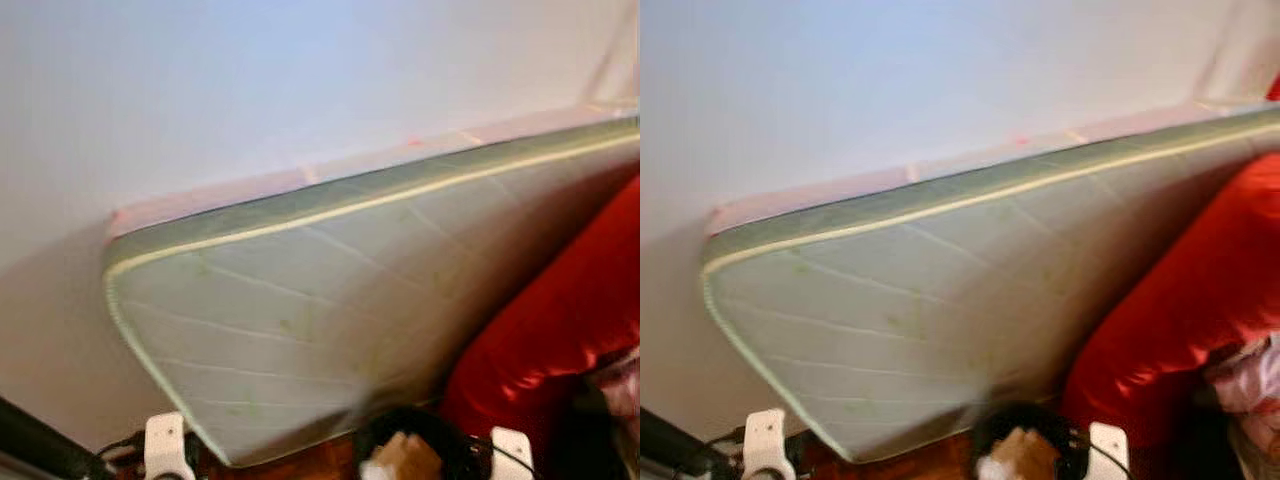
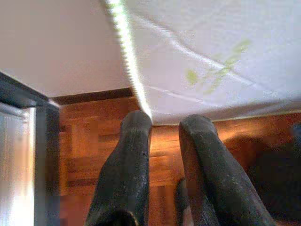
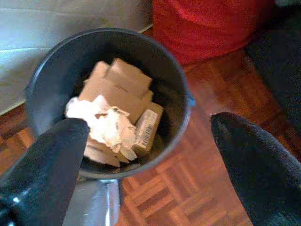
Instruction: Clean up the room
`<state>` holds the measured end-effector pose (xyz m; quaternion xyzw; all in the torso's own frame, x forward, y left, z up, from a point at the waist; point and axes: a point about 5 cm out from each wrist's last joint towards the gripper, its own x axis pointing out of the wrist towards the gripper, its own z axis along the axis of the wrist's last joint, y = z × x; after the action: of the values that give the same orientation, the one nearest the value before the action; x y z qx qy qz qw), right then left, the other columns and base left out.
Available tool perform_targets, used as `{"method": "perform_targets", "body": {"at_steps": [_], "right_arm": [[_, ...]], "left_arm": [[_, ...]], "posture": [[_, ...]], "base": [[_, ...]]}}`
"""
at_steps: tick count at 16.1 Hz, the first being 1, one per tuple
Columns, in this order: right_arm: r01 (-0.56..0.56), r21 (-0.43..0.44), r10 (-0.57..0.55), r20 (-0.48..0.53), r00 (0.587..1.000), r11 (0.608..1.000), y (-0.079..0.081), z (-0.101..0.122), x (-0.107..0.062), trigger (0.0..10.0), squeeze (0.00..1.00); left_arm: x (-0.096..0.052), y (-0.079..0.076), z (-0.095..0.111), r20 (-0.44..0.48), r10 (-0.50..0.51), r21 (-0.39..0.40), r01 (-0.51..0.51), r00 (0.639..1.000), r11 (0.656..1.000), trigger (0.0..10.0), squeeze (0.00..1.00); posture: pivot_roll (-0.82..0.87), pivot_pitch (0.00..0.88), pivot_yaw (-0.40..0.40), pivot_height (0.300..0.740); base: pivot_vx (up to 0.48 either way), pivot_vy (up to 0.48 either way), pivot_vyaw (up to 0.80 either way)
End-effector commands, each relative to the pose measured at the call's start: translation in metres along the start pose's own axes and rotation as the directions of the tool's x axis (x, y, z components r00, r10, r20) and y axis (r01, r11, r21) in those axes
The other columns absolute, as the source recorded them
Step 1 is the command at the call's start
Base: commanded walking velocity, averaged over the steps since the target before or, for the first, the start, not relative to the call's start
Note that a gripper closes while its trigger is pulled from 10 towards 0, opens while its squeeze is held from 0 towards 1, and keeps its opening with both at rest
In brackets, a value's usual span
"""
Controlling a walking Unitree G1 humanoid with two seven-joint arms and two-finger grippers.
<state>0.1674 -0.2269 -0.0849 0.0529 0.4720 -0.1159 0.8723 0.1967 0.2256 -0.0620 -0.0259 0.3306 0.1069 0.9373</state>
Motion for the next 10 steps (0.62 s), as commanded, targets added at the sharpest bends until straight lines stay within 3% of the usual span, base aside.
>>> {"method": "perform_targets", "body": {"at_steps": [1, 8, 10], "right_arm": [[-0.011, 0.008, 0.011, 0.003, 1.0, 1.0, 0.0044, 0.003, 0.0008, 10.0, 0.0], [-0.017, -0.015, 0.017, 0.003, 1.0, 1.0, 0.0037, 0.0043, 0.0009, 10.0, 0.0], [-0.02, -0.025, 0.02, 0.002, 1.0, 0.999, 0.0036, 0.0046, 0.001, 10.0, 0.0]], "left_arm": [[-0.0026, 0.0038, -0.0077, -0.034, 0.012, 0.012, -0.012, 0.999, 1.0, 10.0, 0.0], [-0.0029, 0.0049, -0.0089, -0.039, 0.024, 0.004, -0.024, 0.999, 1.0, 10.0, 0.0], [-0.0031, 0.0057, -0.0093, -0.041, 0.032, -0.009, -0.033, 0.999, 0.999, 10.0, 0.0]], "posture": [[0.14, 0.0, 0.007, 0.74], [0.14, 0.0, -0.003, 0.74], [0.14, 0.0, -0.004, 0.74]], "base": [[0.0, -0.42, 0.0], [0.0, -0.412, 0.0], [0.0, 0.0, 0.0]]}}
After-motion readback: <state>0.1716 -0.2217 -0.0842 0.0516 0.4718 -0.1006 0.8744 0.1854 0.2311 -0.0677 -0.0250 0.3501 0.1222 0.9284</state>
